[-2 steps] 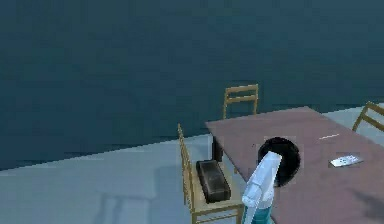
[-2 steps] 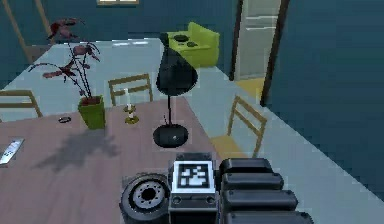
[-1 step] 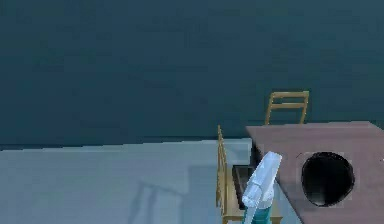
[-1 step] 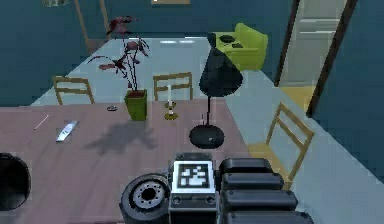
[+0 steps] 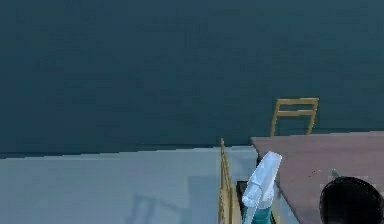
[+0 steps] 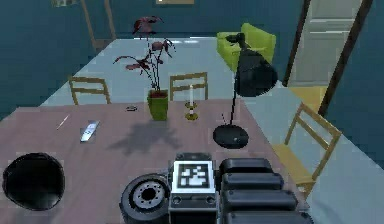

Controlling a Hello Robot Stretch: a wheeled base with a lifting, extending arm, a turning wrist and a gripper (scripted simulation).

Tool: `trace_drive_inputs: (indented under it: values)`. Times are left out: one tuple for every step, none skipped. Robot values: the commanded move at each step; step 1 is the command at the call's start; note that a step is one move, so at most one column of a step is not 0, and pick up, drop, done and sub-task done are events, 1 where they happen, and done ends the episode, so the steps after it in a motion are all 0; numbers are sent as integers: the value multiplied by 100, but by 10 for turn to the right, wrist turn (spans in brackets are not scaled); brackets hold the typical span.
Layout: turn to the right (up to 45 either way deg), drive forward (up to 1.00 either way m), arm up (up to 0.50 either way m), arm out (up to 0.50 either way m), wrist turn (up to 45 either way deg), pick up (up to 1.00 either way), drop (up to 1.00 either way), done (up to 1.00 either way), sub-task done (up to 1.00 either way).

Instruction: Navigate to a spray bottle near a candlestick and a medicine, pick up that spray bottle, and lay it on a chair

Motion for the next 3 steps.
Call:
trace_drive_inputs:
  values:
    - [210, 0, 0, 0, 0, 0, 0, 0, 0]
    - [0, 10, 0, 0, 0, 0, 0, 0, 0]
    - [450, 0, 0, 0, 0, 0, 0, 0, 0]
